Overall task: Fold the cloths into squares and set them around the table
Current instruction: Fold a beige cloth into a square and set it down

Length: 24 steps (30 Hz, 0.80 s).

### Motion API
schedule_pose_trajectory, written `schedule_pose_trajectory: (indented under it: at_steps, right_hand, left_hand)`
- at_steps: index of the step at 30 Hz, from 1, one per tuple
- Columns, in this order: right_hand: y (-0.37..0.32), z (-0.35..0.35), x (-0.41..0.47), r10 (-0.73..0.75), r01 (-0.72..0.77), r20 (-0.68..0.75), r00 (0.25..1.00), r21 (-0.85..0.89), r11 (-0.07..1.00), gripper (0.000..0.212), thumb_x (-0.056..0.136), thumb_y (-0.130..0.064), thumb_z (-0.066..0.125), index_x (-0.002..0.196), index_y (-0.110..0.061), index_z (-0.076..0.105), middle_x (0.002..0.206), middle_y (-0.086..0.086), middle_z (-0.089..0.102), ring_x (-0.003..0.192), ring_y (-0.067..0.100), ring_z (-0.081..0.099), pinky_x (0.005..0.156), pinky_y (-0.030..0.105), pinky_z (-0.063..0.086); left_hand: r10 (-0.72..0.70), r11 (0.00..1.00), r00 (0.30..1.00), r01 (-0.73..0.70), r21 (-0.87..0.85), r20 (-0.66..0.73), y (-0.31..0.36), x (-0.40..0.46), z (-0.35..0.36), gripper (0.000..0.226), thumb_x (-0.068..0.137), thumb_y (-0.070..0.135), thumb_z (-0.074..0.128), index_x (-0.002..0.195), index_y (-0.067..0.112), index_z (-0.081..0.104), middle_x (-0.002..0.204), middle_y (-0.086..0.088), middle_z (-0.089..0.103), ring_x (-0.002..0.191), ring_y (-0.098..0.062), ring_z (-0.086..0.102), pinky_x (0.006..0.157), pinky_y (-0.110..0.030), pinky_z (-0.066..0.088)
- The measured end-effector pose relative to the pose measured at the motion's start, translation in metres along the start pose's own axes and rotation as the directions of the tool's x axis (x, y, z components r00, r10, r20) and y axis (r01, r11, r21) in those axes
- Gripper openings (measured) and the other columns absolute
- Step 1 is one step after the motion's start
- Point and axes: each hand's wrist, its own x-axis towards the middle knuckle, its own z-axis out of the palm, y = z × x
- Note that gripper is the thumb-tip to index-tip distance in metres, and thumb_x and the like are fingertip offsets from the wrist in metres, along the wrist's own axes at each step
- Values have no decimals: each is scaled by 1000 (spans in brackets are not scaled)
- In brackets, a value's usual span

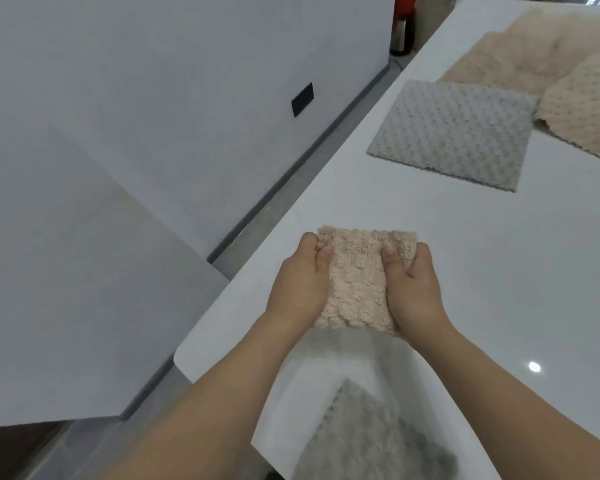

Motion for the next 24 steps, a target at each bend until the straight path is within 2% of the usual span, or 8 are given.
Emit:
schedule_pose_trajectory:
  at_steps: [5,8,15,19,24]
  right_hand:
    - [-15,48,3,62,-47,-164,984,90,995,26,97,-47,48,103,-21,48,95,-8,61,87,6,61,70,26,47]
    - [-19,60,10,98,-68,-257,962,121,990,27,97,-47,48,102,-21,48,96,-7,61,89,8,61,74,30,49]
    - [-22,74,39,178,-101,-429,885,196,975,27,97,-48,47,101,-21,47,93,-8,59,85,5,57,68,27,44]
    - [-25,92,52,249,-143,-543,802,230,963,32,98,-48,44,105,-17,47,91,-9,57,80,1,55,61,20,40]
    - [-32,131,80,340,-162,-689,640,312,936,35,98,-49,42,109,-16,46,94,-9,56,86,6,56,67,25,42]
  left_hand:
    - [169,980,977,-181,82,129,-20,54,-36,28,105,37,38,84,19,34,64,3,47,61,-20,49,56,-37,36]
    - [205,967,950,-233,100,234,-20,80,-43,28,105,36,38,85,18,34,63,4,46,60,-17,48,53,-34,33]
    - [299,913,847,-389,127,440,-9,146,-34,28,104,37,38,84,20,31,59,2,45,52,-18,43,48,-33,30]
    - [348,849,736,-510,139,580,-4,186,-28,27,105,37,38,86,18,33,65,-1,50,61,-21,50,50,-34,31]
    - [421,697,532,-708,114,734,2,251,-22,25,106,41,32,91,21,32,66,-6,53,61,-23,51,52,-36,33]
